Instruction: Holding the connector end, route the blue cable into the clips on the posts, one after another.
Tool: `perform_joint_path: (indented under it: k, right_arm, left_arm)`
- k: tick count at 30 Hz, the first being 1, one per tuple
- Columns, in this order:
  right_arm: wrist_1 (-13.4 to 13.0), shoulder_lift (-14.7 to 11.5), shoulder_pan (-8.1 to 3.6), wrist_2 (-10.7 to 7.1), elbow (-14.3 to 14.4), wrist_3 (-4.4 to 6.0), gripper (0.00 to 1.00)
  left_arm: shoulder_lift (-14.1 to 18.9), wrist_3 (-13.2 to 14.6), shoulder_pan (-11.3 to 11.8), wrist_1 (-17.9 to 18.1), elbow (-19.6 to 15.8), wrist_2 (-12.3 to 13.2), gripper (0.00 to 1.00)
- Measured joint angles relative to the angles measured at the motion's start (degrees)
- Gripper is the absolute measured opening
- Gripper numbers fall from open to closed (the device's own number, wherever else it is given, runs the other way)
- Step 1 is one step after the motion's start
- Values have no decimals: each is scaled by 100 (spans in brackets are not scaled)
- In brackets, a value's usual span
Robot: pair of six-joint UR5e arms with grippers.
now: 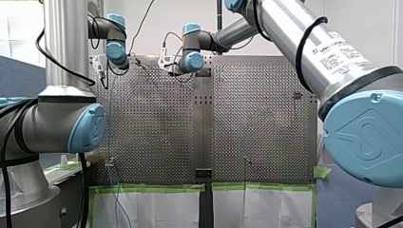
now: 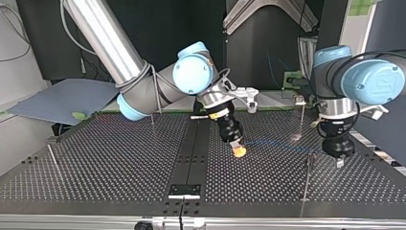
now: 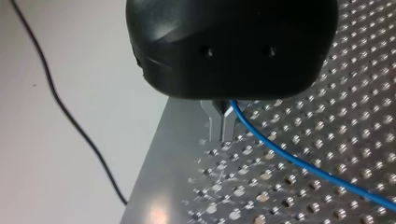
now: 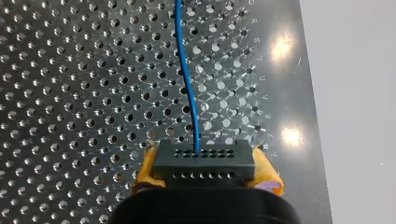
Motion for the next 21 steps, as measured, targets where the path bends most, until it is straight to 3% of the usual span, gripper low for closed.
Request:
perform_joint_path:
  k: [10,21]
  right_arm:
    - [-88,8,-39,-107,-33,-31,0]
    - [-115,91,-42,-270,-276,-33,0]
  left_arm:
    - [-120,-140,182,184,0,368,0]
    - [-188,-455,248,385,132,807,0]
